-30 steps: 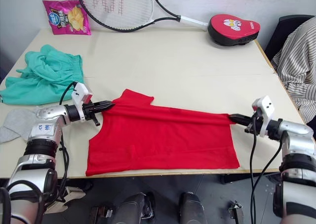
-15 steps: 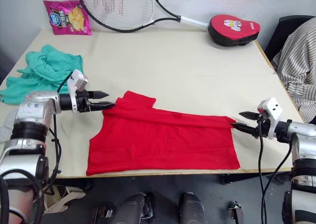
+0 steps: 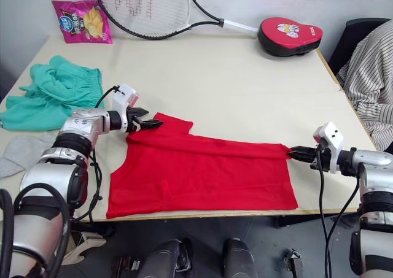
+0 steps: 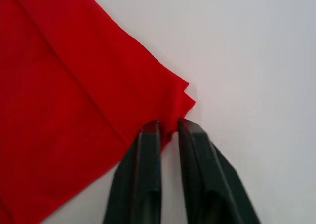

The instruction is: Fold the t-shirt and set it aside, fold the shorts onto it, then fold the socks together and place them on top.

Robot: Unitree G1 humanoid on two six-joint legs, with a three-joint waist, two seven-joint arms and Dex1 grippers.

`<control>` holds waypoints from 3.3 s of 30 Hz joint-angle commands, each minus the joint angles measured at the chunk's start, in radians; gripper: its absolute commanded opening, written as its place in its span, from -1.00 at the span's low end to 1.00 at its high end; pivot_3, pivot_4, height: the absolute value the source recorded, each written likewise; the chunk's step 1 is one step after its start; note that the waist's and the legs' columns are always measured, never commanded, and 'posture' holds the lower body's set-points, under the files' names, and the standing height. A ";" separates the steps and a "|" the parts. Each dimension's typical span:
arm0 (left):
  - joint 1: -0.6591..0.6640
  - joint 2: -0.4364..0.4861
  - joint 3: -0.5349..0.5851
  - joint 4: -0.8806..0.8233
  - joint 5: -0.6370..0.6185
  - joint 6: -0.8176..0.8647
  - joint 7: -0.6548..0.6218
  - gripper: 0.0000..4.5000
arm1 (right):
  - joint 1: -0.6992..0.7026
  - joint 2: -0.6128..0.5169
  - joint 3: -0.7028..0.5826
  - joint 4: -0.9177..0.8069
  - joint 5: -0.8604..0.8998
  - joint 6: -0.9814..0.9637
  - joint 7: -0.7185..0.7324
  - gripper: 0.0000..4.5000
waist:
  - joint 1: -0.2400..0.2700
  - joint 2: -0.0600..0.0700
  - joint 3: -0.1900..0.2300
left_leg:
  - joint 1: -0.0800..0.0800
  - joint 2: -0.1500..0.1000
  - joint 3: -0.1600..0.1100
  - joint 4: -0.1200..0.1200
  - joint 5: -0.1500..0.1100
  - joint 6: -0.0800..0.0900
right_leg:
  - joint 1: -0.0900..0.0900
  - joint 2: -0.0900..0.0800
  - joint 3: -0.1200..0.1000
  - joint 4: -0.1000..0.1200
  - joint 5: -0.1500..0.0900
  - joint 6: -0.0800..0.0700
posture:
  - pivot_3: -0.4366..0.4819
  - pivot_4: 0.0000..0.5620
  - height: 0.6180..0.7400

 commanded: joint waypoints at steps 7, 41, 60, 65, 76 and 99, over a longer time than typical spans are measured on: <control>-0.050 -0.069 0.026 0.056 0.039 -0.025 0.159 1.00 | 0.046 -0.003 -0.013 -0.092 0.032 0.016 -0.001 -0.98 | 0.003 0.000 0.000 | 0.000 0.000 0.000 0.000 0.000 0.000 | 0.000 -0.001 0.000 0.000 0.000 0.000 | -0.05 -0.47 1.00; 0.012 0.059 0.164 -0.046 -0.049 -0.328 -0.229 -1.00 | 0.094 -0.012 -0.033 -0.166 0.043 -0.071 -0.039 -1.00 | 0.000 0.000 0.000 | 0.000 0.000 0.000 0.001 0.000 0.000 | 0.000 0.000 0.000 0.001 0.000 0.000 | -0.05 -0.47 1.00; 0.523 0.147 0.064 -0.636 -0.136 -0.977 -0.523 -1.00 | 0.282 0.014 -0.078 -0.195 -0.052 -0.722 -0.238 -1.00 | -0.001 0.000 0.000 | 0.002 0.000 0.000 0.001 -0.001 0.000 | 0.002 -0.001 0.001 0.001 0.000 0.000 | -0.05 -0.47 1.00; 0.601 0.198 0.048 -0.698 -0.153 -1.011 -0.501 -1.00 | 0.307 0.013 -0.053 -0.160 -0.102 -0.874 -0.301 -1.00 | 0.000 0.000 0.000 | 0.002 0.000 0.000 0.001 -0.001 0.000 | 0.002 -0.002 0.002 0.001 0.000 0.000 | -0.05 -0.47 1.00; 0.671 0.288 0.028 -0.721 -0.139 -1.128 -0.437 -1.00 | 0.350 -0.014 -0.032 -0.071 -0.184 -1.056 -0.448 -1.00 | -0.001 0.001 0.000 | 0.004 0.000 -0.002 0.000 -0.002 0.000 | 0.004 -0.002 0.007 -0.005 0.000 0.000 | -0.05 -0.47 1.00; 0.819 0.392 -0.037 -0.820 -0.198 -1.126 -0.372 -0.02 | 0.438 -0.083 0.030 -0.111 -0.063 -1.040 -0.399 -0.11 | -0.003 0.001 0.000 | 0.004 0.001 -0.002 0.000 -0.004 0.000 | 0.004 -0.002 0.008 -0.006 0.000 -0.001 | -0.05 -0.47 1.00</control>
